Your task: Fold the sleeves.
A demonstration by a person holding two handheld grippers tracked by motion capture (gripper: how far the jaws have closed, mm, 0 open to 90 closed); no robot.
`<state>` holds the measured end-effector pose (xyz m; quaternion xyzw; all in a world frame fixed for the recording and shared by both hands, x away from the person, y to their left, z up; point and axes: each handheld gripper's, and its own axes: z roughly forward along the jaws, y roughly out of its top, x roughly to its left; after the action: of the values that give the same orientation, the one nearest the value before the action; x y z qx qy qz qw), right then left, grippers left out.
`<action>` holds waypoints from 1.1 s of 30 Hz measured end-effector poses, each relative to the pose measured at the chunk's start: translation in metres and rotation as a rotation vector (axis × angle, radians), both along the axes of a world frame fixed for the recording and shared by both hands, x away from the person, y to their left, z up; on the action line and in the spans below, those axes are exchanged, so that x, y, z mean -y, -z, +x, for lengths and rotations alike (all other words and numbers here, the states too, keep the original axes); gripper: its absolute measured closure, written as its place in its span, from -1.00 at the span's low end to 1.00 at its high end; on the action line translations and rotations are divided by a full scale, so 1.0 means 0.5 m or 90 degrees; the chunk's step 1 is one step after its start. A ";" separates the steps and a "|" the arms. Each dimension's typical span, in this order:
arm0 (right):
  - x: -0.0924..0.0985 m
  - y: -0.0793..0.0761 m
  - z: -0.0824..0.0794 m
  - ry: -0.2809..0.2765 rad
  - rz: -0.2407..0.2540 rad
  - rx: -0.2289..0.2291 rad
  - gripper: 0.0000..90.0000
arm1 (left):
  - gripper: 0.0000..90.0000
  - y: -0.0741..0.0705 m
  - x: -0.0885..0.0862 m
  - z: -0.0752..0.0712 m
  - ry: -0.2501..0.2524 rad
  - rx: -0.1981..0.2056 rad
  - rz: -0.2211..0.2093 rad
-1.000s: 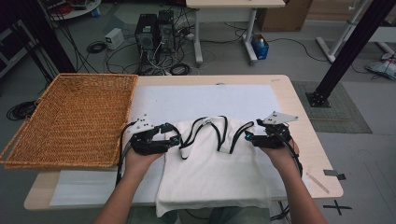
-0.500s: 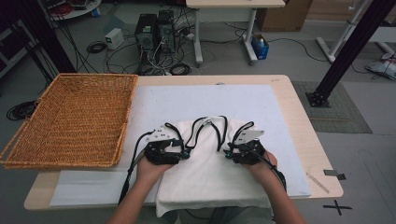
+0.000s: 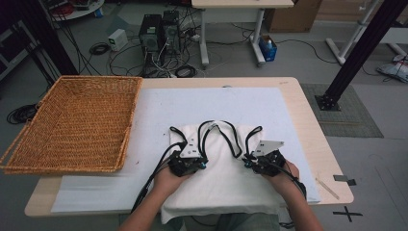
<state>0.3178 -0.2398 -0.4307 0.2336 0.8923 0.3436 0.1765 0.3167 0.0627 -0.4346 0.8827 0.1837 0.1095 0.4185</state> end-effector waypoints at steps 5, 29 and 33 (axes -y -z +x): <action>0.027 -0.028 0.004 0.024 0.051 0.012 0.46 | 0.89 -0.023 -0.047 -0.005 -0.042 0.005 -0.054; -0.010 0.023 0.006 -0.008 0.020 -0.003 0.95 | 0.94 -0.015 -0.083 0.001 -0.077 0.008 -0.023; 0.011 0.004 -0.007 -0.003 0.031 0.011 0.96 | 0.94 -0.016 -0.103 -0.002 -0.081 0.005 -0.020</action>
<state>0.3141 -0.2453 -0.4329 0.2323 0.8828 0.3676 0.1778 0.3156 0.1139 -0.4266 0.8622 0.2397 0.1362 0.4250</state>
